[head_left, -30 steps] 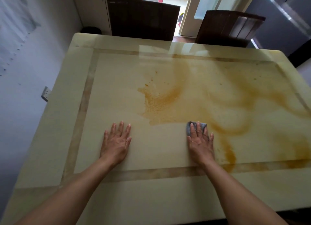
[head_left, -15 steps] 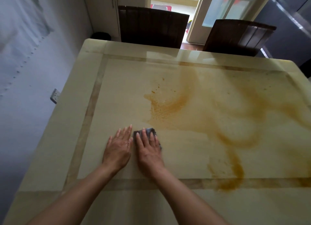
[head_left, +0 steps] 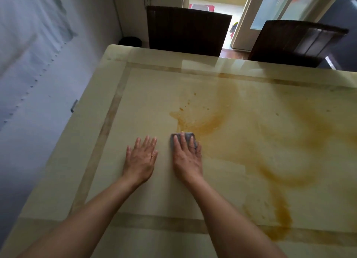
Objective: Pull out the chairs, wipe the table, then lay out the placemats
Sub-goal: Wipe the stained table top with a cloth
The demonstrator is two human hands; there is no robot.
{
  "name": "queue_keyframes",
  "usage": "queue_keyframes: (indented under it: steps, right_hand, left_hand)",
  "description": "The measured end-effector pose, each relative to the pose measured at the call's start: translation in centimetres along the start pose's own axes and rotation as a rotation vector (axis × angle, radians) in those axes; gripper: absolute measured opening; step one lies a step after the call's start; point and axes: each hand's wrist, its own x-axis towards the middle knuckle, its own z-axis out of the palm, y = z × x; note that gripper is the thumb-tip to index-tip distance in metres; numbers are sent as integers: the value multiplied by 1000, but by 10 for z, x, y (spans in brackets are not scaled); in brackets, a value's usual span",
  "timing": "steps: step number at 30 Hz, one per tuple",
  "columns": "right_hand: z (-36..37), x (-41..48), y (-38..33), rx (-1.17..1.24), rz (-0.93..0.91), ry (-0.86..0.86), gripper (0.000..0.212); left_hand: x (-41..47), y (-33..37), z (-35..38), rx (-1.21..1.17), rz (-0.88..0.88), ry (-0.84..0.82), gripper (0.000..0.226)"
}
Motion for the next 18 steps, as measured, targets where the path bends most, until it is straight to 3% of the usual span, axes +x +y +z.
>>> queue_keyframes:
  steps: [10,15,18]
  right_hand:
    - [-23,-16,108,-3,317,50,56]
    - [-20,-13,96,25,374,106,54]
    - [-13,-6,68,57,285,120,56]
  left_hand:
    - [3,1,12,114,16,-62,57]
    - [5,-1,12,93,18,-54,56]
    - [4,-5,15,100,53,-35,58]
